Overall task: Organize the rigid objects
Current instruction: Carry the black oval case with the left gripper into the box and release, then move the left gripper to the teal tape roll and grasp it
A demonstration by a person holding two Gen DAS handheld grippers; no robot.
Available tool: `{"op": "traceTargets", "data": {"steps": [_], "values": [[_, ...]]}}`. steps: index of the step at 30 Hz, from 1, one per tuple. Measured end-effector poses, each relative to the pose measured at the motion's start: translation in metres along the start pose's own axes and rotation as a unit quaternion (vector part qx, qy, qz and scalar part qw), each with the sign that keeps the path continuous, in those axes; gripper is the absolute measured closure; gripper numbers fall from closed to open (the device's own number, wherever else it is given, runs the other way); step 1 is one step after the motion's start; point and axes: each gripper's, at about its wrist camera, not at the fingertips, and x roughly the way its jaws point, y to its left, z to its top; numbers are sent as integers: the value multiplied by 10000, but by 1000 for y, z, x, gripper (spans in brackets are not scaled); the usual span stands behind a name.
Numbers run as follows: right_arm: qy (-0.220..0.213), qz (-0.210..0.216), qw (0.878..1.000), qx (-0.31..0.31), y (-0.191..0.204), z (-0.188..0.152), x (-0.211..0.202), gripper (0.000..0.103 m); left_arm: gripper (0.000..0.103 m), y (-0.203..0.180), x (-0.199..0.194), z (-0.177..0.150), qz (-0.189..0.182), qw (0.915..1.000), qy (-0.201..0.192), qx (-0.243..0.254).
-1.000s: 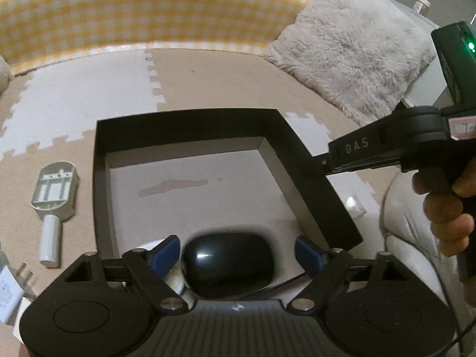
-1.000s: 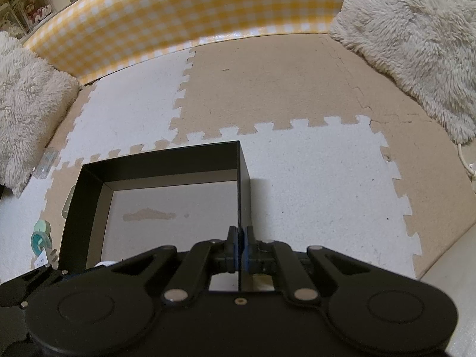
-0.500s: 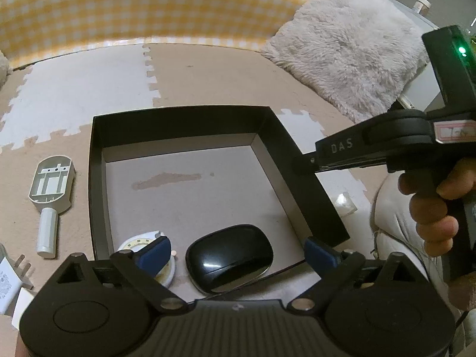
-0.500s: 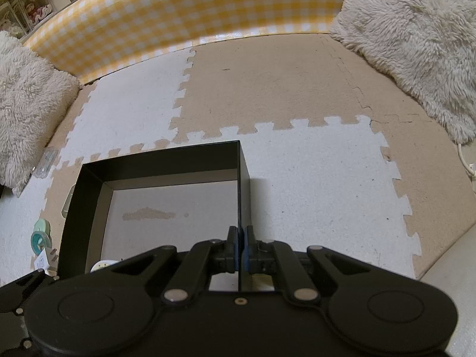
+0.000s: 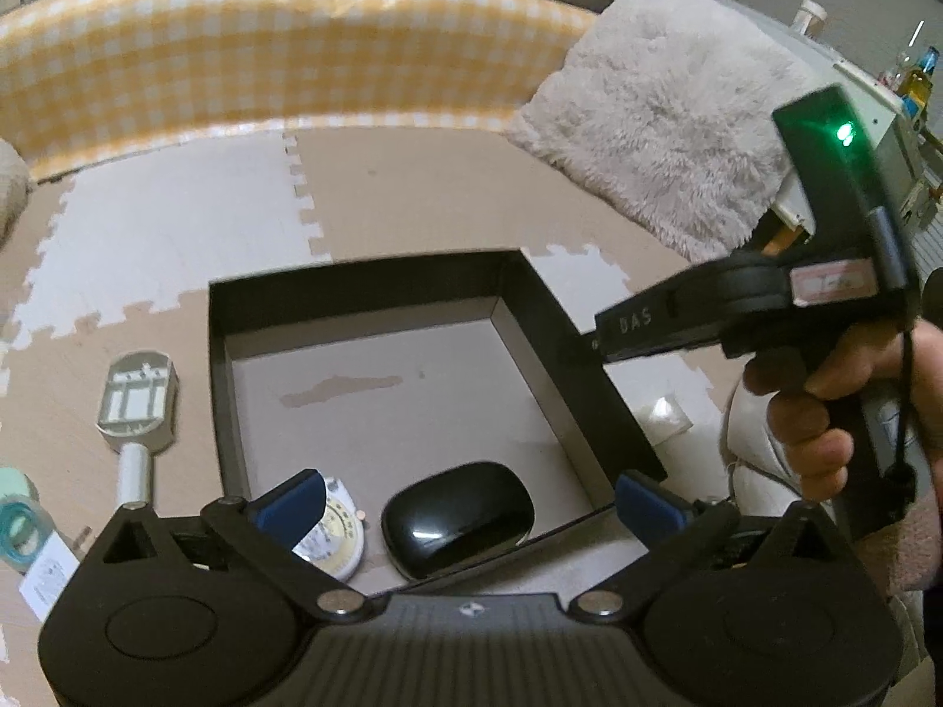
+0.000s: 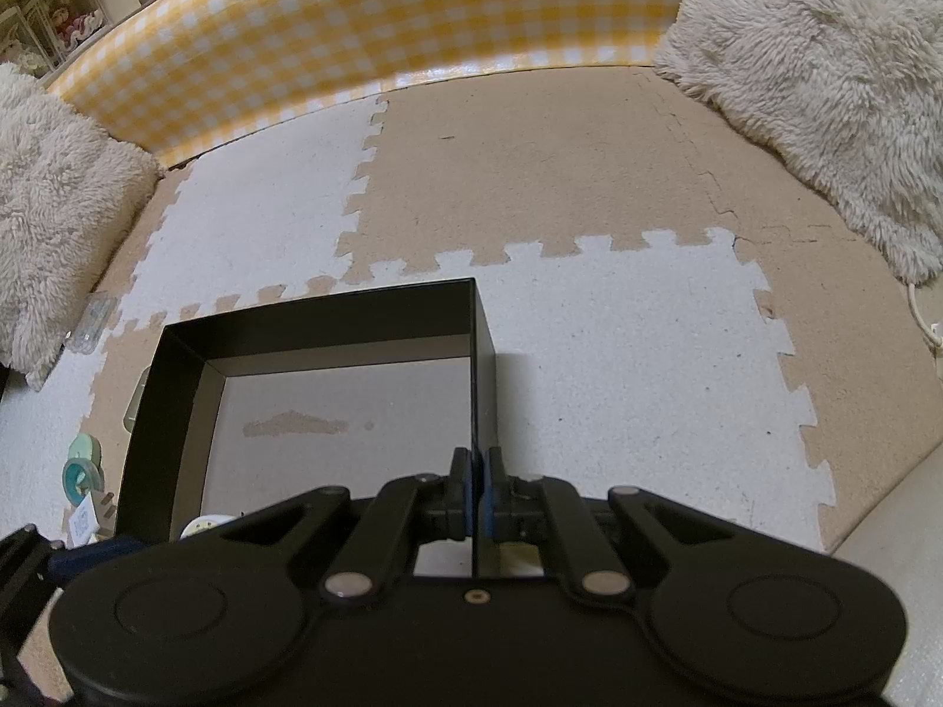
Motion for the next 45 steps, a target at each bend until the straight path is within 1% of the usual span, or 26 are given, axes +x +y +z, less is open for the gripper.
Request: {"op": "traceTargets", "data": {"steps": [4, 12, 16, 19, 22, 27, 32, 35, 38, 40, 42, 45], "values": [[-5, 11, 10000, -1, 1, 0, 0, 99, 0, 5, -15, 7, 71, 9997, -214, 30], [-6, 22, 10000, 12, 1, 0, 0, 99, 0, 29, -46, 21, 422, 9971, -620, -134], [-9, 21, 10000, 11, 1, 0, 0, 99, 0, 47, -57, 20, 686, 9949, -681, -288], [-9, 22, 10000, 12, 0, 0, 0, 99, 0, 64, -64, 17, 976, 9916, -694, -482], [-10, 22, 10000, 10, 0, 0, 0, 99, 0, 84, -70, 13, 1325, 9859, -686, -764], [-9, 28, 10000, 19, 0, 0, 0, 99, 0, 118, -78, 9, 1556, 9753, -693, -1407], [-9, 26, 10000, 14, 0, 0, 0, 99, 0, 148, -74, -1, 1730, 9680, -475, -1756], [-9, 30, 10000, 21, 0, 0, 0, 98, 0, 165, -65, -10, 1840, 9598, -239, -2107], [-8, 32, 10000, 24, -1, 0, 0, 99, 0, 178, -54, -21, 1835, 9535, -65, -2390], [-8, 32, 10000, 21, -1, 0, 0, 99, 3, 185, -49, -26, 1868, 9485, -54, -2558], [-9, 34, 10000, 24, -1, 0, 0, 98, 16, 190, -44, -28, 1902, 9431, -47, -2727], [-8, 34, 10000, 26, -1, 0, 0, 98, 23, 195, -38, -30, 1910, 9355, -46, -2972]]}}
